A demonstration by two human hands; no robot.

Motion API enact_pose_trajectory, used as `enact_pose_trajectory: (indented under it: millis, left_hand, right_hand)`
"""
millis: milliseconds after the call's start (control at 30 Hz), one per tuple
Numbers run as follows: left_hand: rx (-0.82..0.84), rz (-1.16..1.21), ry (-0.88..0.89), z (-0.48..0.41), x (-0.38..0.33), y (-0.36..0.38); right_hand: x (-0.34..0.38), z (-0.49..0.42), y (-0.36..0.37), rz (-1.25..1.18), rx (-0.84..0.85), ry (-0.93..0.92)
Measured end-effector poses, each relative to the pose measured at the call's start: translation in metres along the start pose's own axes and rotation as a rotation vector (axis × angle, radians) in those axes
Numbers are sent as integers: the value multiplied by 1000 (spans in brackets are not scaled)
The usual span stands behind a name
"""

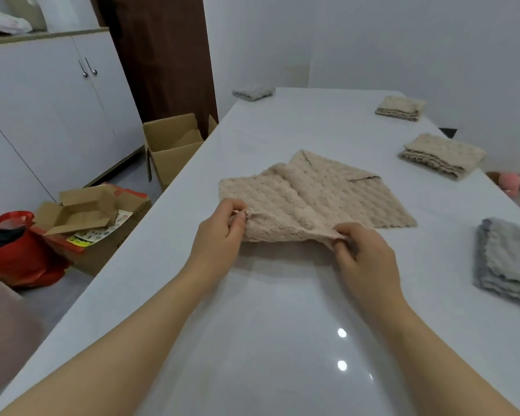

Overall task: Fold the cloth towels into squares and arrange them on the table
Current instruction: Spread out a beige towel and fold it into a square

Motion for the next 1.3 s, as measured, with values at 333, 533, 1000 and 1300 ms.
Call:
enact_pose_trajectory:
  millis: [333, 533, 1000, 1300]
  left_hand:
    - [43, -74, 73, 128, -33, -36]
    - [226, -222, 10, 161, -34, -45]
    - [464, -728, -86, 90, 23, 0]
    - [365, -613, -9, 55, 46, -9]
  right_hand:
    - [14, 126, -36, 76, 89, -149]
    - [21, 162, -37, 110, 435, -146]
    - [-6, 61, 10, 410, 373, -57]
    - [-18, 9, 8, 279, 201, 107]
Point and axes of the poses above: each hand's wrist, its own z-axis away from the middle knuckle, its own y-axis out of the palm, x = y × z, the point moved 6 cm from there along -z, towards the middle knuckle, and after that the axes turned 9 degrees about y, right-handed, at the moved point
